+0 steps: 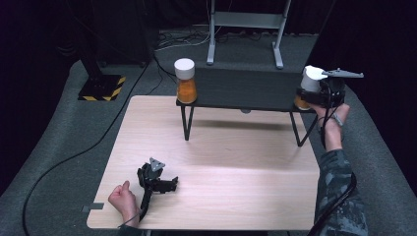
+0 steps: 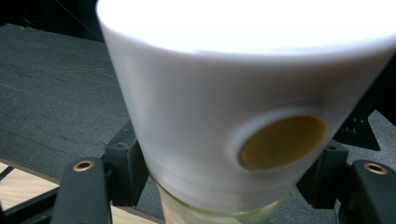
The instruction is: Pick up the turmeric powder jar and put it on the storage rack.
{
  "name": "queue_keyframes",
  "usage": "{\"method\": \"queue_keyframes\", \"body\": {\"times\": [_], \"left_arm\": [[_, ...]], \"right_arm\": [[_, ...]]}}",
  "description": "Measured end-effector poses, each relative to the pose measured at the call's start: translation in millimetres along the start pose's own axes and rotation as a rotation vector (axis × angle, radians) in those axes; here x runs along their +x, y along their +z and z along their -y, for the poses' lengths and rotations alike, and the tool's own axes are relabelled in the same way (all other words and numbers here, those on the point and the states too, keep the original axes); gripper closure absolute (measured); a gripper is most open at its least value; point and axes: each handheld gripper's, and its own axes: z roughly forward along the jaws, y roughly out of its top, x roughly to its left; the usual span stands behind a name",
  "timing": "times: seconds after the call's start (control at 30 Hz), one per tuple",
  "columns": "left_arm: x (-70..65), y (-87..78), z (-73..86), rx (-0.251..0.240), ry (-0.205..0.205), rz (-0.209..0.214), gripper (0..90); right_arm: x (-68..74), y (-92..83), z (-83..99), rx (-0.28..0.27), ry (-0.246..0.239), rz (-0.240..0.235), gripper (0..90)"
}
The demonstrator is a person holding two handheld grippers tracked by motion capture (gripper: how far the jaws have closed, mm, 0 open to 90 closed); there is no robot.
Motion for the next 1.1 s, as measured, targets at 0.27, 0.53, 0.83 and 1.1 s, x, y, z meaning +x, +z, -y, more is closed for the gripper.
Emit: {"method": "queue_keyframes", "body": {"times": [0.27, 0.53, 0.83, 1.1], "left_arm": [[0.0, 0.0, 0.0, 0.0, 0.0, 0.0, 0.0], [0.0, -0.1, -0.1, 0.001, 0.001, 0.0, 0.0], [0.1, 0.0, -0.1, 0.001, 0.001, 0.0, 0.0], [0.1, 0.0, -0.2, 0.001, 0.001, 0.0, 0.0]], "right_arm": [[-2.7, 2.5, 5.3, -0.013, 0.022, -0.006, 29.2], [-8.5, -0.5, 11.3, 0.024, 0.033, -0.038, 5.7], [-0.3, -34.0, 89.6, -0.004, 0.072, -0.037, 0.0], [18.2, -40.8, 188.1, 0.035, 0.082, -0.069, 0.0]]}}
